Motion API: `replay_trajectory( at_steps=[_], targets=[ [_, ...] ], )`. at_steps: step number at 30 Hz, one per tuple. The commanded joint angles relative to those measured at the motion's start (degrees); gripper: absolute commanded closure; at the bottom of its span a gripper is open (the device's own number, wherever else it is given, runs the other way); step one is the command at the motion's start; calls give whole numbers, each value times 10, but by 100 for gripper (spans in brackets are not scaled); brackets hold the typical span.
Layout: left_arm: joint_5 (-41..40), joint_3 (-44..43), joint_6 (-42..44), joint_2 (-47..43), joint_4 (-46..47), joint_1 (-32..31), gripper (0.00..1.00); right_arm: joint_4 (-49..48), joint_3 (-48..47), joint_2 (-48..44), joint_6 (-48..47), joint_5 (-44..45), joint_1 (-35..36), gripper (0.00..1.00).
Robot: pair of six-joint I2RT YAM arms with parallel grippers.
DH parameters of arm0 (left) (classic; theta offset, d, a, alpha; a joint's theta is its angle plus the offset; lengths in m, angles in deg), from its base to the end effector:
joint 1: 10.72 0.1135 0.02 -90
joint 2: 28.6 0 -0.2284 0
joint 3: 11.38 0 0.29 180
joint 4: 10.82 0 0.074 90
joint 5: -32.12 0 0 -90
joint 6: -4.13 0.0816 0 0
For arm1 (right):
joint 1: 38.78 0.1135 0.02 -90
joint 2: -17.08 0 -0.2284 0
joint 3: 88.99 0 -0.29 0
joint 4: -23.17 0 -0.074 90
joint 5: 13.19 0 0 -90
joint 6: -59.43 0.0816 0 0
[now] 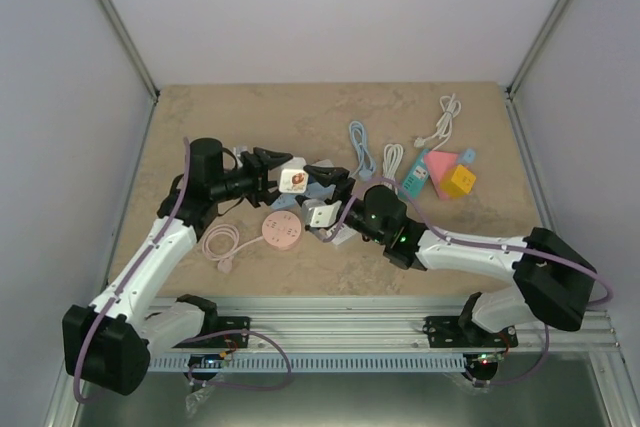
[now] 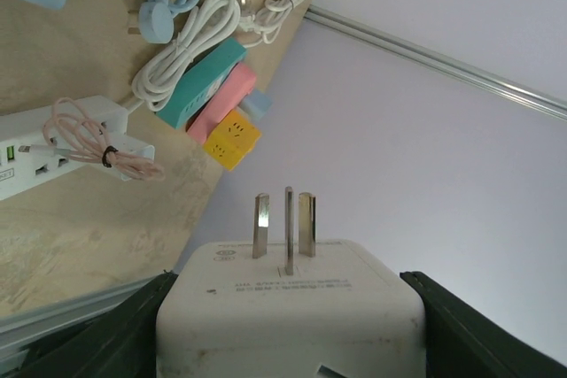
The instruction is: Insert the plug
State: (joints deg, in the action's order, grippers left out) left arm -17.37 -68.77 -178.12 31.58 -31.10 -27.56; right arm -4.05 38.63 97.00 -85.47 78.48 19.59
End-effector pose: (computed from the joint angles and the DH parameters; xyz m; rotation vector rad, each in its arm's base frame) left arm 0.2921 -0.1438 0.2442 -0.9888 2.2213 -1.7775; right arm 0.2080 0.3331 0.2034 -1.3039 0.8860 0.0245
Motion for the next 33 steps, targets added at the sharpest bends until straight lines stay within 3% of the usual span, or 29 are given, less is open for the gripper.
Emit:
replay_trajectory(
  at_steps=[1, 7, 12, 21, 26, 29, 33],
  targets=[
    [-6, -20, -10, -16, -48, -1, 48, -63, -11, 18, -21, 29, 2, 22],
    [-9, -7, -13, -19, -48, -2, 48, -73, -17, 31, -11, 25, 1, 22],
    [-6, -5, -16, -20, -41, -2, 47, -59, -37, 47, -6, 15, -3, 32],
    [-11, -5, 5, -16, -64, -14, 43, -40, -58, 61, -10, -3, -3, 35],
    [-15, -16, 34, -7, -73, -23, 39, -12, -71, 61, -7, -8, -3, 49],
    [-28, -29, 63, -3, -81, -23, 30, -9, -63, 50, 3, -2, -4, 55],
    [-58, -42, 121, -7, -67, -23, 2, -4, -52, 25, 38, -6, -10, 59]
  ],
)
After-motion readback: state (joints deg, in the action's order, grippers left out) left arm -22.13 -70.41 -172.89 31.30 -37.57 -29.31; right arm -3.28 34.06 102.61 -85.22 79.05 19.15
